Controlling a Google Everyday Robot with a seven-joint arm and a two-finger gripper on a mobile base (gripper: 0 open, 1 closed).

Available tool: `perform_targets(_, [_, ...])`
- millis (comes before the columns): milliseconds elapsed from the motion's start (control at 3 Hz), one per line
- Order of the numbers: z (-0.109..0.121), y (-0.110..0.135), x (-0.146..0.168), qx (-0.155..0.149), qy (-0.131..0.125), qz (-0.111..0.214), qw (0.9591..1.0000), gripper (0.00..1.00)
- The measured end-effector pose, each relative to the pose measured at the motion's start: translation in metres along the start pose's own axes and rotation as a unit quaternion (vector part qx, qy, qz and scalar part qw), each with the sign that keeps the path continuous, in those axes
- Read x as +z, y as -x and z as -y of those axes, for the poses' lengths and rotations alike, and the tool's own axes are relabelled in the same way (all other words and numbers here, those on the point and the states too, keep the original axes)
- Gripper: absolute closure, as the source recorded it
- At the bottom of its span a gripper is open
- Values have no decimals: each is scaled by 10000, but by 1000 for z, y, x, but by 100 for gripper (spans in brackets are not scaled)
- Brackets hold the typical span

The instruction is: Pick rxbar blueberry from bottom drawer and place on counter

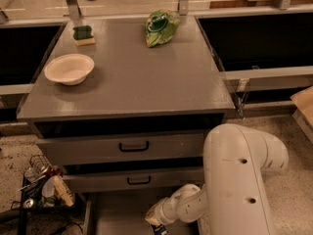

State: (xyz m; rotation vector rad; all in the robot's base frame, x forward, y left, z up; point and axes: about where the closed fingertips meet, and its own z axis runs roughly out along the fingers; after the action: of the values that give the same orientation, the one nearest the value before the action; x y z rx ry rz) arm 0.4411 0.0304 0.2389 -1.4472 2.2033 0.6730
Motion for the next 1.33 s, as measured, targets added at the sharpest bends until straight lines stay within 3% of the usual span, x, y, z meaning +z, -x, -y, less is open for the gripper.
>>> perform_targets(1333, [11,19,-91,-60,-448,-584,9973,100])
